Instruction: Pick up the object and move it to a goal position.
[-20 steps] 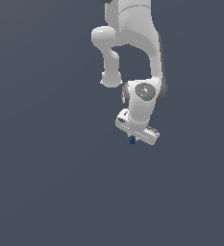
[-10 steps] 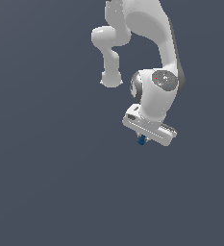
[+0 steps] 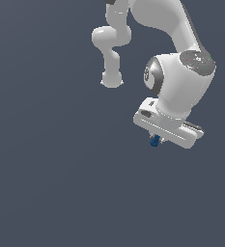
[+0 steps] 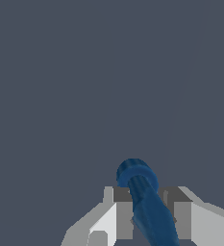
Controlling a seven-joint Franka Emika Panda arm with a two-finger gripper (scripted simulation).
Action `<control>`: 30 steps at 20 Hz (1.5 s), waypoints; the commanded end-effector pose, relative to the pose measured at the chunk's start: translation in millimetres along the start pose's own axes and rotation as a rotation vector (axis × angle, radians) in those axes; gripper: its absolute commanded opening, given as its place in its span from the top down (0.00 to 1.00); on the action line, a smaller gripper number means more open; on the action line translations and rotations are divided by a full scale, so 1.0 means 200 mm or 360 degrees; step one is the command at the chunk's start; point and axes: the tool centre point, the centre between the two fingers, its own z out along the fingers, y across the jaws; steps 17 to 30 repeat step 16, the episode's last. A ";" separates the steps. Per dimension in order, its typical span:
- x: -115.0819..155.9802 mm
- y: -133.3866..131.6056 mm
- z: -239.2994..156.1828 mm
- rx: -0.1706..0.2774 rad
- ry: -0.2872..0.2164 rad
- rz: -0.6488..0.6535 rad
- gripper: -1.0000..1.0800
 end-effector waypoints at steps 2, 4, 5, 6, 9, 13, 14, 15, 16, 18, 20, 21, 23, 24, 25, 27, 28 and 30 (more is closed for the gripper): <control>0.02 -0.06 -0.08 -0.0001 -0.0001 0.0000 1.00; 0.03 -0.08 -0.11 -0.0001 -0.0001 0.0000 1.00; 0.04 -0.09 -0.12 -0.0001 -0.0001 0.0000 1.00; 0.04 -0.10 -0.13 -0.0001 -0.0001 0.0000 1.00; 0.05 -0.12 -0.16 -0.0001 -0.0001 0.0000 1.00; 0.06 -0.14 -0.18 -0.0001 -0.0001 0.0000 1.00; 0.06 -0.14 -0.18 0.0000 -0.0002 0.0000 1.00; 0.06 -0.14 -0.18 0.0000 -0.0002 0.0000 1.00; 0.06 -0.14 -0.18 0.0000 -0.0002 0.0000 1.00; 0.06 -0.14 -0.18 0.0000 -0.0002 0.0000 1.00; 0.06 -0.14 -0.18 0.0000 -0.0002 0.0000 1.00; 0.06 -0.14 -0.18 0.0000 -0.0002 0.0000 1.00; 0.06 -0.14 -0.18 0.0000 -0.0002 0.0000 1.00; 0.06 -0.14 -0.18 0.0000 -0.0002 0.0000 1.00; 0.06 -0.14 -0.18 0.0000 -0.0002 0.0000 1.00; 0.06 -0.14 -0.18 0.0000 -0.0002 0.0000 1.00; 0.06 -0.14 -0.18 0.0000 -0.0002 0.0000 1.00; 0.06 -0.14 -0.18 0.0000 -0.0002 0.0000 1.00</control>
